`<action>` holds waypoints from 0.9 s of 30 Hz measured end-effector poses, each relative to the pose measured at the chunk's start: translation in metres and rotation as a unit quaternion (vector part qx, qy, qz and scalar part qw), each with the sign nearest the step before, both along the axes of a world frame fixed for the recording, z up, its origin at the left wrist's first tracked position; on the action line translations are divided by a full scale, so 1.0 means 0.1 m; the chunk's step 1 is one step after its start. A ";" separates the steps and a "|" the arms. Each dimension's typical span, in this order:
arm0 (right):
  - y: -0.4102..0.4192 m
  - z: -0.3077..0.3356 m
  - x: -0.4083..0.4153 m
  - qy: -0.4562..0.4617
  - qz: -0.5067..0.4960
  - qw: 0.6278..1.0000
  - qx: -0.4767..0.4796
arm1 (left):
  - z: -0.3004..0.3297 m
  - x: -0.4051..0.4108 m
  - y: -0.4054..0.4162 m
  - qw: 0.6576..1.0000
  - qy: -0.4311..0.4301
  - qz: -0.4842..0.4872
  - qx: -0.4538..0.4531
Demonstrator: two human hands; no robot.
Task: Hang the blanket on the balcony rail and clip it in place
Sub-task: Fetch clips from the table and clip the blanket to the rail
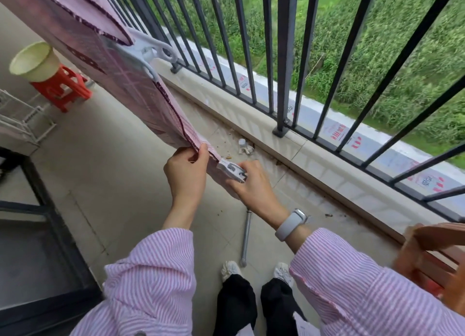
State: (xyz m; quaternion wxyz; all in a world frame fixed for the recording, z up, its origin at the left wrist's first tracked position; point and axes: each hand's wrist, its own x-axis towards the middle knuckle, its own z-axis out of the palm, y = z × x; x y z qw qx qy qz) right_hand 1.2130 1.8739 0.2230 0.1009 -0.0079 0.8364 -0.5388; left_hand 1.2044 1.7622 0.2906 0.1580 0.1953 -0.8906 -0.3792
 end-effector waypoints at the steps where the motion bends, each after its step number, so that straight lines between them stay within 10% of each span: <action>1: 0.01 0.03 0.00 0.034 0.004 0.999 0.000 | 0.01 0.00 0.00 1.000 -0.003 -0.003 -0.005; 27: -0.21 0.16 -0.08 0.146 -0.030 0.971 0.188 | 0.05 0.05 0.01 1.000 0.012 -0.007 -0.013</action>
